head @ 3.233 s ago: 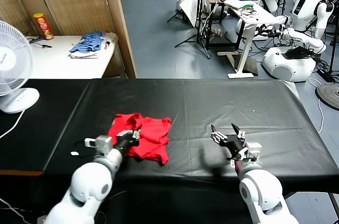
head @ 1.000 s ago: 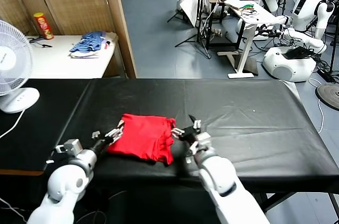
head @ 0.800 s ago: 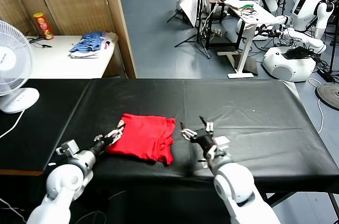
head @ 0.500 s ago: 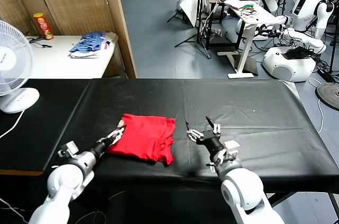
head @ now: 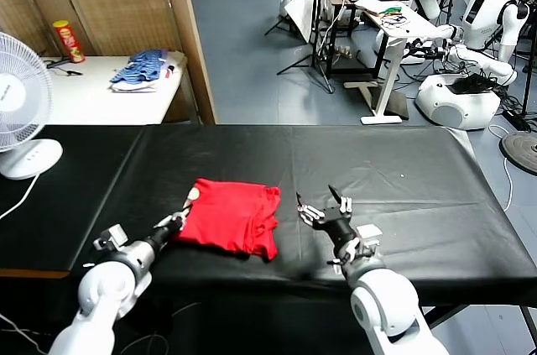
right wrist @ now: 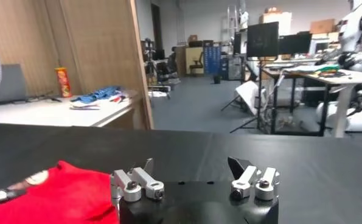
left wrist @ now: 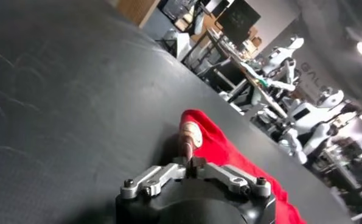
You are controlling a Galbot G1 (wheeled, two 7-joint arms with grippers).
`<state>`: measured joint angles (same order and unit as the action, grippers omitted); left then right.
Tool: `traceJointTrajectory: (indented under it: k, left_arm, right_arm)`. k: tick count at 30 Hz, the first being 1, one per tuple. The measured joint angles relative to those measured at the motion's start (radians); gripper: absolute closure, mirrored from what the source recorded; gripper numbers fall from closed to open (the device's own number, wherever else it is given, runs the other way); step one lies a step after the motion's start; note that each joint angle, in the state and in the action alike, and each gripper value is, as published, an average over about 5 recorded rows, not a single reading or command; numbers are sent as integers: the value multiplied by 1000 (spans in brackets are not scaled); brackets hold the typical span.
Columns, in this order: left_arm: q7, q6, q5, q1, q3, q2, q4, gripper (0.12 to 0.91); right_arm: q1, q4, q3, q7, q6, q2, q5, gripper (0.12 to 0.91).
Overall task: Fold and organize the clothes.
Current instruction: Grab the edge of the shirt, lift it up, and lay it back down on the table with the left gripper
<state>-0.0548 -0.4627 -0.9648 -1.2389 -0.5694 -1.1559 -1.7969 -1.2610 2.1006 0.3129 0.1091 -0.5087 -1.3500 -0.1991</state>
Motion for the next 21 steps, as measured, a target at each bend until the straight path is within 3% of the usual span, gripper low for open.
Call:
traceJointTrajectory:
  k: [11, 21]
  left_arm:
    - [-6, 18, 569, -65, -48, 105, -115, 895]
    - [-7, 52, 893, -103, -168, 292, -167, 895]
  right_arm:
    - [-41, 29, 31, 10, -26, -7, 54, 227]
    - [-37, 23, 31, 9, -26, -8, 55, 227]
